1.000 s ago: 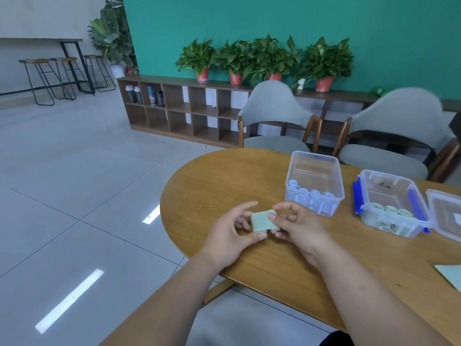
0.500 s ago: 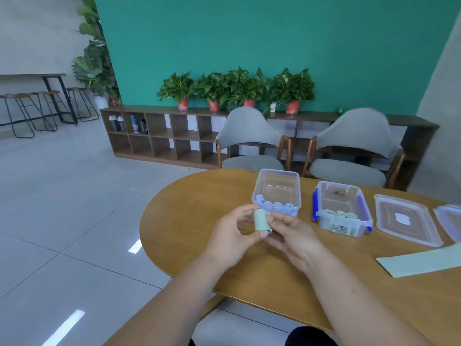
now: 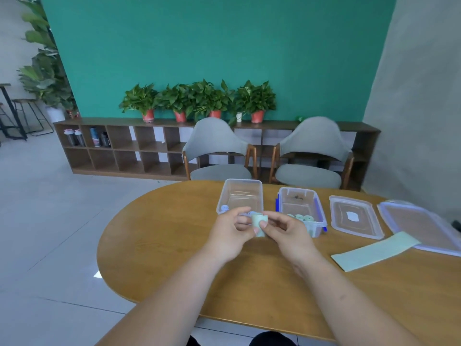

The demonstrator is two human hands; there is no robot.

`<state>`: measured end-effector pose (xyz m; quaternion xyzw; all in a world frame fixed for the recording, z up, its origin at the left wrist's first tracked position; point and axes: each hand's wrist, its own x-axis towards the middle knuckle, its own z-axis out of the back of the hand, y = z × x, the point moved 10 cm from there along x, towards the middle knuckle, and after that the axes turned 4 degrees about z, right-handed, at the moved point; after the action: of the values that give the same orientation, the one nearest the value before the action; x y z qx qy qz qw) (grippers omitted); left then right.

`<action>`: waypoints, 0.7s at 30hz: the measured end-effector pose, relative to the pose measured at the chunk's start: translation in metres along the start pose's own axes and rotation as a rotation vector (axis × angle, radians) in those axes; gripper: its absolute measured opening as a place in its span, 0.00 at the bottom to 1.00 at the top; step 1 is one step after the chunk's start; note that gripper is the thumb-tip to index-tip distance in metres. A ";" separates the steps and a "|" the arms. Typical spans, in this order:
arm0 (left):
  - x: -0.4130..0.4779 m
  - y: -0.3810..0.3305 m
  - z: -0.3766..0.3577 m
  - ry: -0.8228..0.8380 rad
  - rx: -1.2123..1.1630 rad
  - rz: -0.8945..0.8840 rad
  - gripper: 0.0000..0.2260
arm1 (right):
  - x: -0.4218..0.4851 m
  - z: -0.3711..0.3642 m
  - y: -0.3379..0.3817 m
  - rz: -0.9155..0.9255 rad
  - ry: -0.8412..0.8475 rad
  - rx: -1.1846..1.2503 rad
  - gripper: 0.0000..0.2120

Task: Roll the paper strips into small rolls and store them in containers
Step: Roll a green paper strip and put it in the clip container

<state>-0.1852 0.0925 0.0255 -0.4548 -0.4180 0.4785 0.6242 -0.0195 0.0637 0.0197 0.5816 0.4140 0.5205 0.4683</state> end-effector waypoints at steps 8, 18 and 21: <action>0.030 -0.023 -0.036 0.089 0.037 -0.089 0.27 | 0.019 0.036 0.034 0.069 0.067 -0.320 0.11; 0.070 -0.050 -0.073 0.164 0.403 -0.162 0.31 | 0.042 0.070 0.044 0.116 0.045 -0.618 0.18; 0.081 -0.055 -0.083 0.164 0.491 -0.180 0.32 | 0.052 0.072 0.055 0.142 0.040 -0.798 0.19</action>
<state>-0.0786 0.1511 0.0660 -0.2879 -0.2761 0.4696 0.7876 0.0578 0.0938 0.0837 0.3711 0.1473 0.6827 0.6119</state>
